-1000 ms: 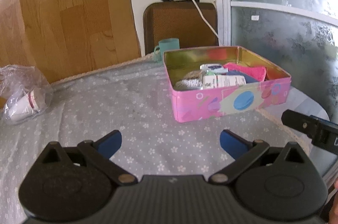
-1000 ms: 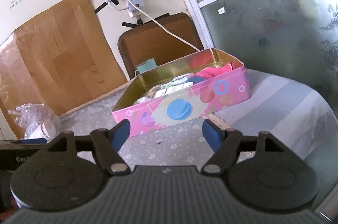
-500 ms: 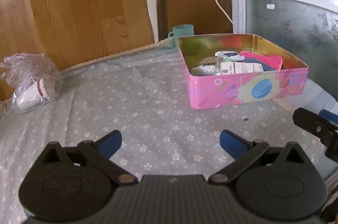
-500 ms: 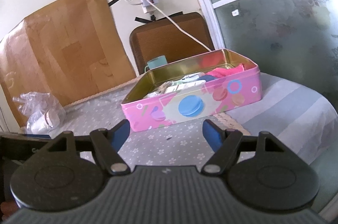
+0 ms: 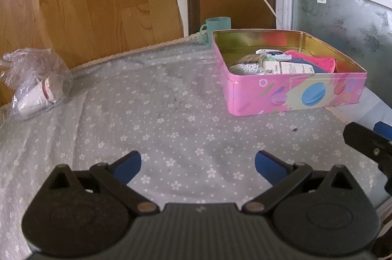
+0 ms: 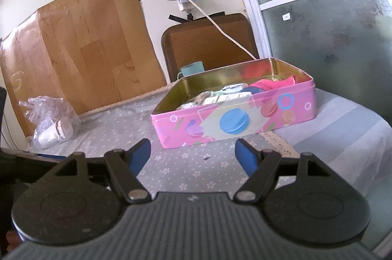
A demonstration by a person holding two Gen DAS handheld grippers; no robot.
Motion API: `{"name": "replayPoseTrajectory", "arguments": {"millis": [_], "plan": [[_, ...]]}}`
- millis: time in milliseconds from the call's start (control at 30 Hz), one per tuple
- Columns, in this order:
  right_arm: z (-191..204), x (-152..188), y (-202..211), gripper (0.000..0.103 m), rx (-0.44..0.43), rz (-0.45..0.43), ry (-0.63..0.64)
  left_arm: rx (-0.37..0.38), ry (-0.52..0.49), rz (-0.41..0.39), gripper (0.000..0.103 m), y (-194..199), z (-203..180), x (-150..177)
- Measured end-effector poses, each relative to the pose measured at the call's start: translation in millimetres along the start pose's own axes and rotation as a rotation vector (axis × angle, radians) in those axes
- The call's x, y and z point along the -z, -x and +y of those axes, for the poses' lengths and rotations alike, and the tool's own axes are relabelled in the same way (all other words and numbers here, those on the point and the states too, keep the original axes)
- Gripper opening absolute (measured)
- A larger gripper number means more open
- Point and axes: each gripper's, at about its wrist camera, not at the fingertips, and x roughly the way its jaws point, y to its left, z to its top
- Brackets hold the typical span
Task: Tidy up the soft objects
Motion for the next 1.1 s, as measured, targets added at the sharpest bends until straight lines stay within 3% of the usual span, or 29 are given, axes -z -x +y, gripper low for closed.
{"name": "replayPoseTrajectory", "arguments": {"millis": [400,1100], "plan": [[4,6,-7,0.078,-0.011,0.026,0.006,-0.014,0.024,0.041,0.103,-10,6,4],[12,9,-6,0.078,-0.013,0.021,0.009,-0.028,0.025,0.036,0.103,-9,8,6]]}}
